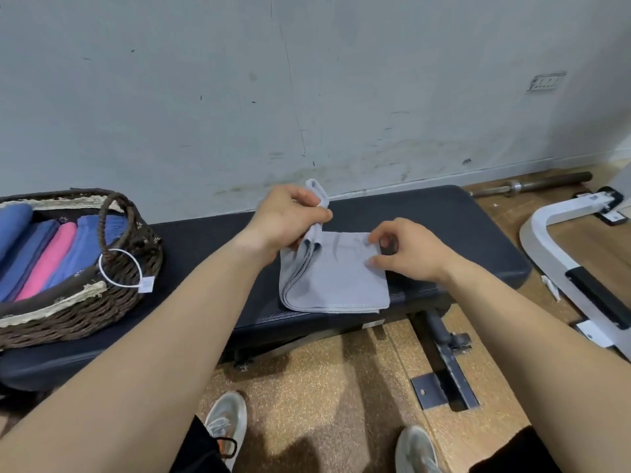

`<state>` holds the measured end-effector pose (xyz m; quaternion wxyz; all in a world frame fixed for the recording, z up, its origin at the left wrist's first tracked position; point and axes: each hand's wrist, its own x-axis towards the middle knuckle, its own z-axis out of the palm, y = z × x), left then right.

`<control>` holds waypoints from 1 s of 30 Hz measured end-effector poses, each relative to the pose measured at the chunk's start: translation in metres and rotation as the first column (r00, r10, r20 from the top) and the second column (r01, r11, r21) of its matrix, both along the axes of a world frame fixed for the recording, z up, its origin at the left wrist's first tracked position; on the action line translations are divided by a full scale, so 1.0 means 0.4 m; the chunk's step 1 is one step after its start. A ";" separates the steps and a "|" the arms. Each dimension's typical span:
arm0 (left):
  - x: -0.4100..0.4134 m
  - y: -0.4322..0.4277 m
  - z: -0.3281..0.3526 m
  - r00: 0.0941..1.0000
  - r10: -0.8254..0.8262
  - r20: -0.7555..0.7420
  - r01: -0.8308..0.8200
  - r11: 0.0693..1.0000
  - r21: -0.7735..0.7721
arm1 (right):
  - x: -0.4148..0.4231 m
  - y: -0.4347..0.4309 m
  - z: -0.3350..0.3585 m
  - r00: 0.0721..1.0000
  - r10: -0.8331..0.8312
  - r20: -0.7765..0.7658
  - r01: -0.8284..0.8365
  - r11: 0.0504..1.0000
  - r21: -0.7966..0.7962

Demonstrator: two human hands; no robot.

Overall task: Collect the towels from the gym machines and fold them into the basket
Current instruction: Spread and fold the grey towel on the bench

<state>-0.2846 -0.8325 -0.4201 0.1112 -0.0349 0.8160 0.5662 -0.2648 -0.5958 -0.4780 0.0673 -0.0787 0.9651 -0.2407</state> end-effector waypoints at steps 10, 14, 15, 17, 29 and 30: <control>0.039 0.184 -0.061 0.972 -0.225 -0.065 0.169 0.866 -0.471 | 0.034 0.051 -0.028 0.982 -0.005 0.190 0.011 0.999 -0.033; 0.043 0.228 -0.080 0.953 -0.298 -0.052 0.208 0.770 -0.604 | 0.038 0.054 -0.028 0.982 -0.015 0.189 0.027 0.998 -0.062; 0.044 0.233 -0.086 0.951 -0.305 -0.043 0.211 0.748 -0.630 | 0.038 0.054 -0.025 0.982 -0.014 0.188 0.028 0.997 -0.072; 0.046 0.240 -0.097 0.949 -0.316 -0.009 0.235 0.725 -0.647 | 0.039 0.056 -0.020 0.978 -0.005 0.208 0.022 0.997 -0.079; 0.014 0.063 -0.111 0.848 -0.414 -0.331 0.041 0.674 -0.737 | 0.042 -0.108 0.034 0.964 -0.015 -0.264 0.045 0.993 0.108; 0.013 0.047 -0.132 0.845 -0.451 -0.288 0.075 0.632 -0.771 | 0.048 -0.126 0.023 0.976 0.045 -0.213 -0.004 0.983 0.186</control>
